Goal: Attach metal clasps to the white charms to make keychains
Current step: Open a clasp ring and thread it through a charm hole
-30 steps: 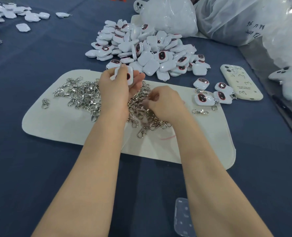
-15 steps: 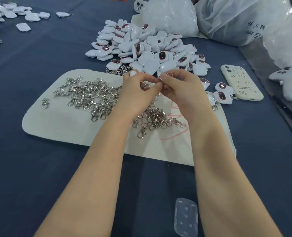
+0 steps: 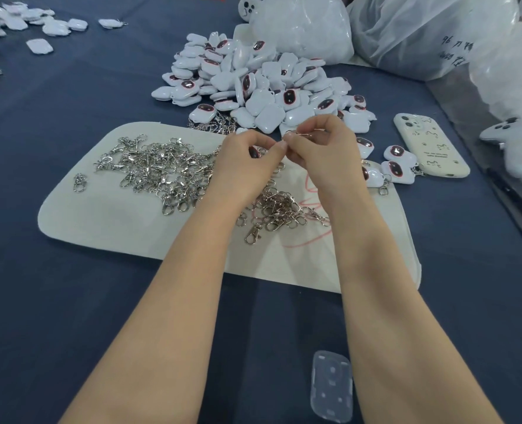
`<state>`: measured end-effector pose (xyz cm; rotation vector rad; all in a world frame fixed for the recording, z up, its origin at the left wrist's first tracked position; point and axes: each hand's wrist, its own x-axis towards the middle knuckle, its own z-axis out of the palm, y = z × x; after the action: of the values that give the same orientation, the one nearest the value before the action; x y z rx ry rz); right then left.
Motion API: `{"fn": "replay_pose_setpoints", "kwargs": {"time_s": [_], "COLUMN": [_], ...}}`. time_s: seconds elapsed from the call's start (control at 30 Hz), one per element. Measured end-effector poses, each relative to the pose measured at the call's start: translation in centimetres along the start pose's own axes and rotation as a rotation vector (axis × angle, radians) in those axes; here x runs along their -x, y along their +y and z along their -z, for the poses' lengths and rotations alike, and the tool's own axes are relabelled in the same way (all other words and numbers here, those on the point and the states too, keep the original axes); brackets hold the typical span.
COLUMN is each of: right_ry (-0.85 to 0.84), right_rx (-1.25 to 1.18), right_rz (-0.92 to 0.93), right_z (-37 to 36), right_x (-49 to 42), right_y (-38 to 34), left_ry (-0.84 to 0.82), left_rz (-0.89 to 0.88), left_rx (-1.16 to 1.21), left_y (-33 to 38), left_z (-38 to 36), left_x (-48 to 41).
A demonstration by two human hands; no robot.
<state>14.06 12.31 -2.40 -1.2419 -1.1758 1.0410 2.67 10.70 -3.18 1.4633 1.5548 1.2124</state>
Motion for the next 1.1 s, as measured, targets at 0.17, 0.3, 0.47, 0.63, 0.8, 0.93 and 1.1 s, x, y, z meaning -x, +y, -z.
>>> {"fn": "replay_pose_setpoints", "kwargs": {"time_s": [0.17, 0.3, 0.47, 0.63, 0.8, 0.93, 1.1], "right_ry": [-0.090, -0.097, -0.031, -0.042, -0.128, -0.094, -0.114], "right_rx": [0.082, 0.089, 0.240, 0.280, 0.203, 0.464, 0.557], "right_rz": [0.045, 0.040, 0.081, 0.089, 0.055, 0.186, 0.296], "right_z": [-0.06, -0.04, -0.11, -0.30, 0.30, 0.43, 0.15], "right_x": [0.17, 0.16, 0.11, 0.12, 0.07, -0.03, 0.14], "right_y": [-0.30, -0.52, -0.22, 0.14, -0.23, -0.11, -0.03], "left_ry": [0.054, 0.083, 0.072, 0.048, 0.052, 0.052, 0.052], "left_rz": [0.035, 0.050, 0.068, 0.039, 0.063, 0.075, 0.050], "left_rx": [0.022, 0.052, 0.124, 0.060, 0.072, 0.073, 0.055], "left_y": [0.01, 0.15, 0.34, 0.07, 0.09, 0.03, -0.05], "left_z": [0.13, 0.24, 0.10, 0.16, 0.21, 0.15, 0.11], "left_x": [-0.06, -0.07, 0.08, 0.05, 0.04, -0.03, -0.09]}}
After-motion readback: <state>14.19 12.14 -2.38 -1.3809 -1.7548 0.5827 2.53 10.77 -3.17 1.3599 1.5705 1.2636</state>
